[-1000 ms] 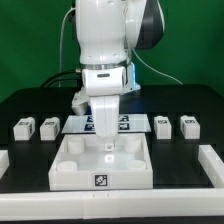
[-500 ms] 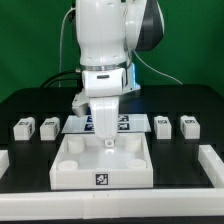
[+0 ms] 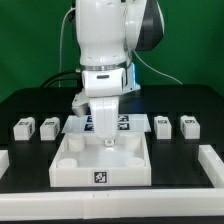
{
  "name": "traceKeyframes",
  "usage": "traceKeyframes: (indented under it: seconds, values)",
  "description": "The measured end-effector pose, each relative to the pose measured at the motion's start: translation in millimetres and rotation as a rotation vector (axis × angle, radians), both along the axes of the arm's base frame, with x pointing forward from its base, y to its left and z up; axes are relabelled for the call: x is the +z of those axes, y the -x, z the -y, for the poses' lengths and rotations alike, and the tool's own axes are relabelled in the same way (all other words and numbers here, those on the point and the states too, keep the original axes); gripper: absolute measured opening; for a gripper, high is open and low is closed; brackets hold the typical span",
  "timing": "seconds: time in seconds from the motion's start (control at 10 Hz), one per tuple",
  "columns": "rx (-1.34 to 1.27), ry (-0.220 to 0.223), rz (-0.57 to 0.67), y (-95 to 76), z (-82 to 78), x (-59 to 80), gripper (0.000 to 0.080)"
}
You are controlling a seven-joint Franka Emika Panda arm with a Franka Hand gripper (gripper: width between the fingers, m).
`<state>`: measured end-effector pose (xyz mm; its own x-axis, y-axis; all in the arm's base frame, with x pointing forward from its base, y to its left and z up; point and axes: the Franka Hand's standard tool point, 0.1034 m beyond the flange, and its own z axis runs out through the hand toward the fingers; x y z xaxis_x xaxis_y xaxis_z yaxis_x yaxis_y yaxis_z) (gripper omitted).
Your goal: Assemble one leg
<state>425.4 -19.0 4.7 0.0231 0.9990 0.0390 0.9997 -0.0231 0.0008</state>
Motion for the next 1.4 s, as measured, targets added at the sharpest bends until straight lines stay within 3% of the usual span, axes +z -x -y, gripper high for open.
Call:
traceKeyframes:
  seconds: [0.4, 0.7, 1.0, 1.1, 1.4]
  values:
    - [-0.005, -0.001, 0.000, -1.5, -1.9, 0.2, 0.0057]
    - [0.008, -0.016, -0.017, -28.6, -42.6, 4.2, 0.0058]
    - [0.008, -0.040, -0.009, -44.3, -81.9, 3.5, 0.0058]
    - [0.002, -0.048, -0.004, -50.1, -89.8, 1.6, 0.0058]
    - [-0.011, -0.052, -0.002, -59.1, -93.6, 0.7, 0.0058]
